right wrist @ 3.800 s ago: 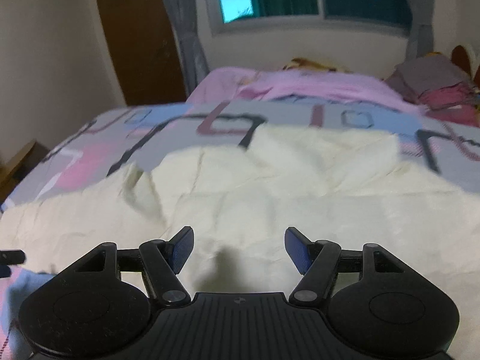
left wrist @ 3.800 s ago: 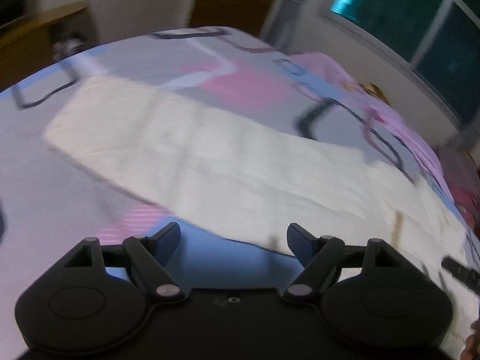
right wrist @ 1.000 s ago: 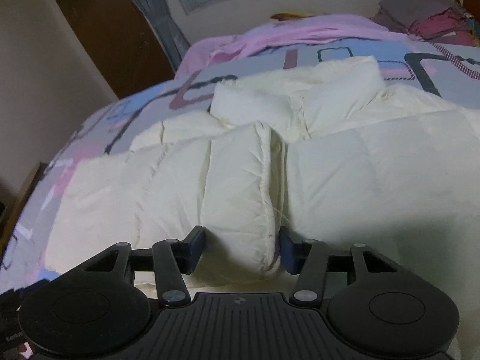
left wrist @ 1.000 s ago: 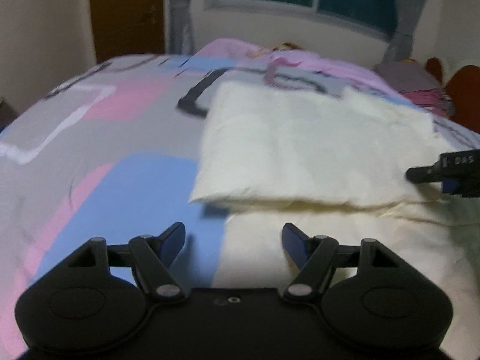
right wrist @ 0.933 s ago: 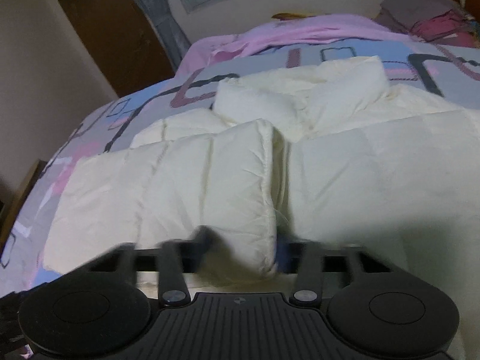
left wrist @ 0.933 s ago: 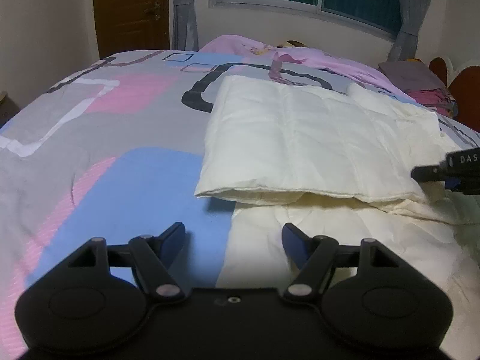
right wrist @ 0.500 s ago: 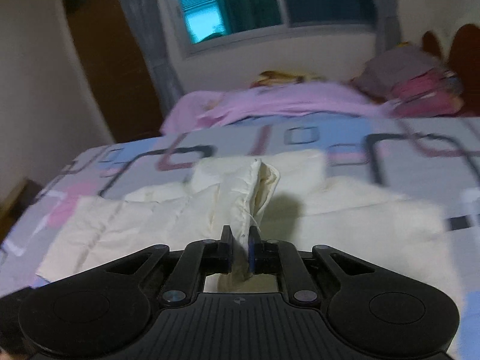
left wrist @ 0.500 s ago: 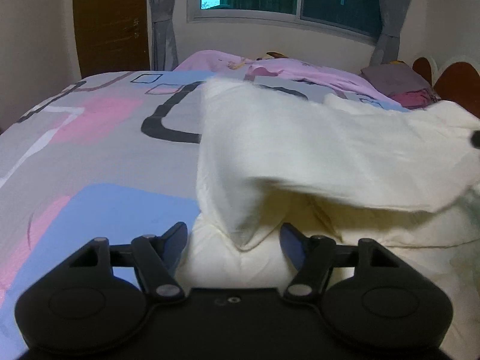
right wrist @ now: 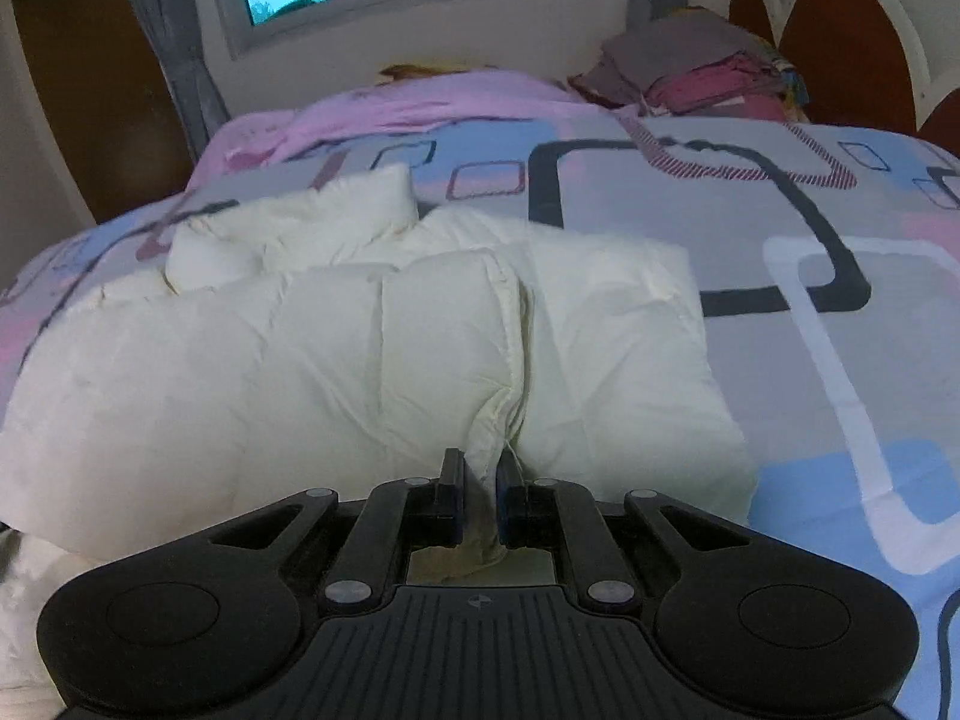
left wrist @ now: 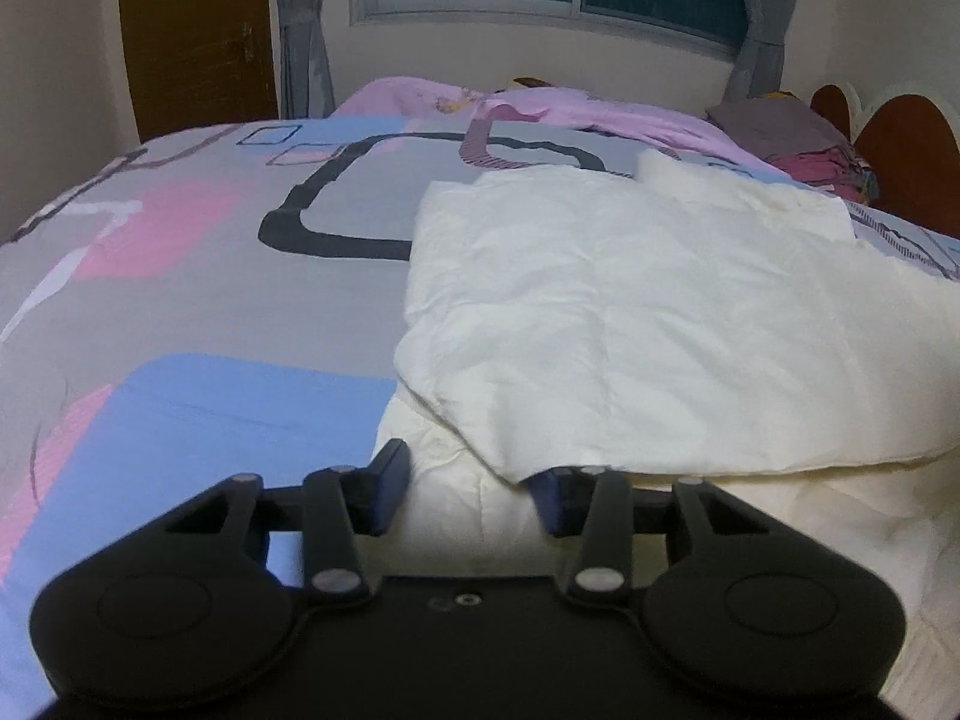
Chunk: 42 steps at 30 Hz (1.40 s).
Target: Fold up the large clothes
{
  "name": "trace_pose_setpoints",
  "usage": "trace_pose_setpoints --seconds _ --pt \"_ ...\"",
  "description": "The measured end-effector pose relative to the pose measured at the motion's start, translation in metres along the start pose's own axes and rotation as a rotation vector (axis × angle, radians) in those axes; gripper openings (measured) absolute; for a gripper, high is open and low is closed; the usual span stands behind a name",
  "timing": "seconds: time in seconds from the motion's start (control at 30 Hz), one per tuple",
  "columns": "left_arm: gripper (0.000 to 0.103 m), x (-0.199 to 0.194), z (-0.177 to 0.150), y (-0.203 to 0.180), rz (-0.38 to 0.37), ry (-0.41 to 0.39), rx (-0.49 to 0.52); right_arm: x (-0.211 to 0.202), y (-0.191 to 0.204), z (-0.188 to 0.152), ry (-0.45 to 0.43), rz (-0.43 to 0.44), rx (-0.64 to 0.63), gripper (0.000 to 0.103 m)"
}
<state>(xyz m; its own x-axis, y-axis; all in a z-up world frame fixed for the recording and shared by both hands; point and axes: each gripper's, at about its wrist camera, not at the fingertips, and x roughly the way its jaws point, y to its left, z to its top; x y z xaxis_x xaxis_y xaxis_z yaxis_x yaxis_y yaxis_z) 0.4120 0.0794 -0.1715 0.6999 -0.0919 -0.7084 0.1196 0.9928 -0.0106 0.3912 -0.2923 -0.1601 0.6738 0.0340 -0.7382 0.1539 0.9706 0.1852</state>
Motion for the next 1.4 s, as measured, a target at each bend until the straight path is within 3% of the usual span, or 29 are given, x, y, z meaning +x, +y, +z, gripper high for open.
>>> trace_pose_setpoints --seconds 0.23,0.4,0.6,0.83,0.97,1.23,1.4 --pt "0.05 -0.039 0.008 0.021 -0.071 -0.02 -0.072 -0.043 -0.004 0.009 -0.12 -0.001 0.007 0.01" --pt "0.055 -0.052 0.025 0.02 -0.095 -0.069 -0.137 -0.044 0.011 0.026 -0.174 0.024 -0.001 0.01" --pt "0.055 -0.022 0.056 -0.015 -0.123 -0.111 -0.085 -0.018 0.037 0.039 -0.183 0.075 0.008 0.01" --pt "0.055 0.027 0.07 -0.047 -0.122 -0.085 -0.05 0.022 0.051 0.044 -0.172 0.013 -0.065 0.01" --pt "0.062 0.048 0.062 -0.047 -0.075 -0.066 -0.041 0.05 0.04 0.033 -0.137 -0.009 -0.093 0.01" --pt "0.063 0.063 0.048 -0.043 -0.06 -0.068 -0.052 0.075 0.038 0.011 -0.172 -0.026 -0.178 0.009" --pt "0.063 0.061 0.057 -0.045 -0.048 -0.036 -0.044 0.068 0.038 0.027 -0.121 -0.011 -0.152 0.01"
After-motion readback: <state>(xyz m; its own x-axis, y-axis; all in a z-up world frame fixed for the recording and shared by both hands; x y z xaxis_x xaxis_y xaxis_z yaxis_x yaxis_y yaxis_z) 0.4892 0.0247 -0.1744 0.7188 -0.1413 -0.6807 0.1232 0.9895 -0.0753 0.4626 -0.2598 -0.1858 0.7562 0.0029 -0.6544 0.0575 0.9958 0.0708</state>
